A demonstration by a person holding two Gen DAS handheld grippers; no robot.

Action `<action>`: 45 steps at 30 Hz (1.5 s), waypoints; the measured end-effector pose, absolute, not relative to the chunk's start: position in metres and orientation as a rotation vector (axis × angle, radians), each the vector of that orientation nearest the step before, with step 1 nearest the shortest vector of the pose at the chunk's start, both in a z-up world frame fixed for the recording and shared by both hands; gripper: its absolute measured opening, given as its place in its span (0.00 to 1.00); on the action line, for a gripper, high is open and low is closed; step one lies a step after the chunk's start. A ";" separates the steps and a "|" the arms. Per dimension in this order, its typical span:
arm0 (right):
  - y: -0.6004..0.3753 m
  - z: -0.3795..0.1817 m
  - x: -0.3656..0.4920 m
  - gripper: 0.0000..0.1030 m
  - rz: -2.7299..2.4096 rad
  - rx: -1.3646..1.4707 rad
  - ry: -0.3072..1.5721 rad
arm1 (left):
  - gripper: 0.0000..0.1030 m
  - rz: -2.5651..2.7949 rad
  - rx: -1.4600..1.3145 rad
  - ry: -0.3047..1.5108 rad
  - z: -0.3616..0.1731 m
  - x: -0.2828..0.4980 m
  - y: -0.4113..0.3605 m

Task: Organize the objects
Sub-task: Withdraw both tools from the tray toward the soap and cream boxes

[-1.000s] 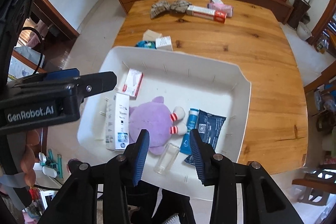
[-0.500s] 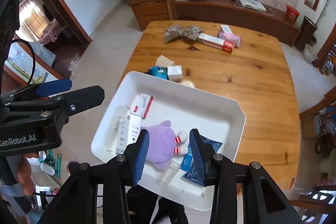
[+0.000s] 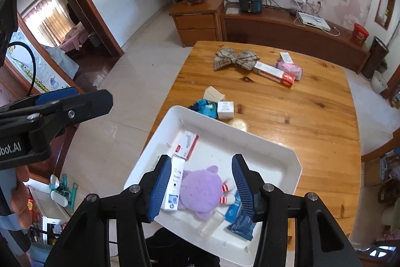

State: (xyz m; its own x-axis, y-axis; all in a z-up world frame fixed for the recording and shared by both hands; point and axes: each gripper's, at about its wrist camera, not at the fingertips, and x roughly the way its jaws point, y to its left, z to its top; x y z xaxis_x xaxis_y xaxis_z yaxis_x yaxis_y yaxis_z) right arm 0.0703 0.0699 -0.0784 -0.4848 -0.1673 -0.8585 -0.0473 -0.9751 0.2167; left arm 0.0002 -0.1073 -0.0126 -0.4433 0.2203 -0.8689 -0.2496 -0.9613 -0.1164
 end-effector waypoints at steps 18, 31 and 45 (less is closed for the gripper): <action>0.103 -0.077 -0.018 0.50 -2.683 1.683 -0.476 | 0.93 2.431 -1.419 -0.004 0.007 -0.092 -0.130; 0.111 -0.195 -0.100 0.50 -2.513 1.935 -0.566 | 0.93 2.259 -1.647 0.047 -0.107 -0.203 -0.120; 0.095 -0.283 -0.145 0.50 -2.352 2.054 -0.475 | 0.97 2.033 -1.812 0.165 -0.223 -0.250 -0.084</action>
